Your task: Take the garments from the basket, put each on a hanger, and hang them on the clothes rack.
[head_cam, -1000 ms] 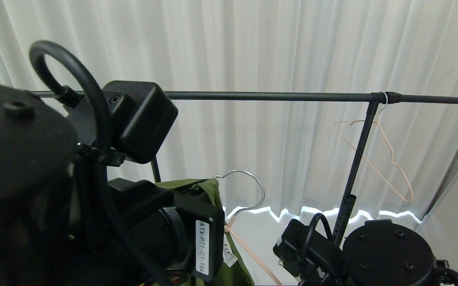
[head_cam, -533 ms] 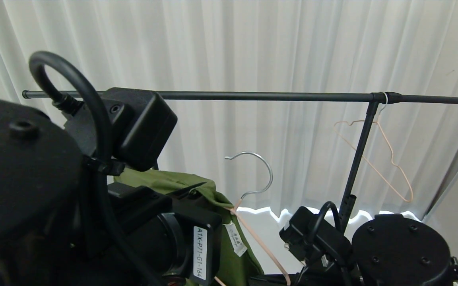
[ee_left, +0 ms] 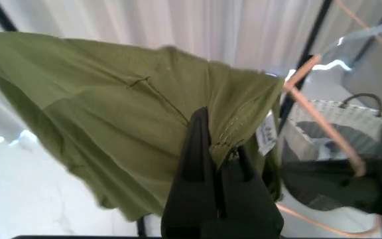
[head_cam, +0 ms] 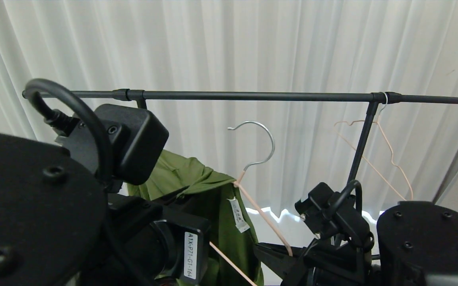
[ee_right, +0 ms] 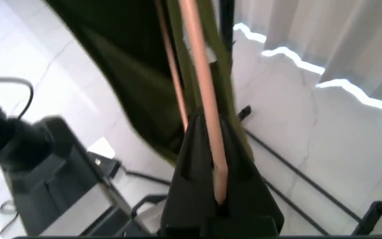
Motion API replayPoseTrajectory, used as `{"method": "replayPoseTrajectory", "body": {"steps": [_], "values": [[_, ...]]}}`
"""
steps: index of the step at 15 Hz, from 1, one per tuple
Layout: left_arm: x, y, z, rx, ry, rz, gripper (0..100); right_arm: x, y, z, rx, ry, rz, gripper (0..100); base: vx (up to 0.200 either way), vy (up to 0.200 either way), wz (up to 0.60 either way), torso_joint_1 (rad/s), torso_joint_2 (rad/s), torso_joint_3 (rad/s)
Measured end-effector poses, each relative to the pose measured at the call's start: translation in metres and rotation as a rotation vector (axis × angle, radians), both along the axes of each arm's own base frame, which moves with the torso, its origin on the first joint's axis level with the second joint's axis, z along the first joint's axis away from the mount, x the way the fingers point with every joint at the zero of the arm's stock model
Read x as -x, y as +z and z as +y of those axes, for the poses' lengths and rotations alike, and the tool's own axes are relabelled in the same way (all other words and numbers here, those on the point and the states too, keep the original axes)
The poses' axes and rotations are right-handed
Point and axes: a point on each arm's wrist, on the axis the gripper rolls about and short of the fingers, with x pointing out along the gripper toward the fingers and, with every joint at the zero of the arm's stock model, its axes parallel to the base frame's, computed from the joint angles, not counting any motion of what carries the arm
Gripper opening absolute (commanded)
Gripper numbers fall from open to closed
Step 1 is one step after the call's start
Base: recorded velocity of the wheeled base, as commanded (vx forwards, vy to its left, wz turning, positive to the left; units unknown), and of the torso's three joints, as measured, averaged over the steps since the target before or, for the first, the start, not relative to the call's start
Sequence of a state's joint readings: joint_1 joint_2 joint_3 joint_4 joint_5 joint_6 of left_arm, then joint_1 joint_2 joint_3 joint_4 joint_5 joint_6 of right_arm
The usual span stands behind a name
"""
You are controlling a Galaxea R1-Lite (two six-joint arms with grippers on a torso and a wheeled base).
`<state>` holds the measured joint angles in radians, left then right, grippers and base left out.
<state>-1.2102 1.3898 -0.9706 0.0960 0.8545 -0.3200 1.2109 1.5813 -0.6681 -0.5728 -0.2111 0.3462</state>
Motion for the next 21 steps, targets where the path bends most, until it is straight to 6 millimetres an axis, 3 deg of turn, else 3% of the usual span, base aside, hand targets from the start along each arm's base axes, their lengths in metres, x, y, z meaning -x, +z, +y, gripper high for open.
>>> {"method": "replayPoseTrajectory", "body": {"steps": [11, 12, 21], "values": [[0.008, -0.013, 0.001, -0.055, 0.042, -0.029, 0, 0.013, 0.019, -0.003, -0.100, -0.035, -0.068, 0, 0.000, 0.000, 0.00, 0.000, 0.00, 0.000], [0.009, -0.013, 0.001, -0.056, 0.035, -0.029, 100, 0.015, 0.020, -0.003, -0.106, -0.028, -0.075, 0, 0.000, 0.000, 0.00, 0.000, 0.00, 0.000], [0.021, -0.014, 0.008, -0.053, 0.006, -0.041, 100, 0.017, 0.029, -0.005, -0.145, -0.030, -0.161, 0, 0.000, 0.000, 0.00, 0.000, 0.00, 0.000]]}}
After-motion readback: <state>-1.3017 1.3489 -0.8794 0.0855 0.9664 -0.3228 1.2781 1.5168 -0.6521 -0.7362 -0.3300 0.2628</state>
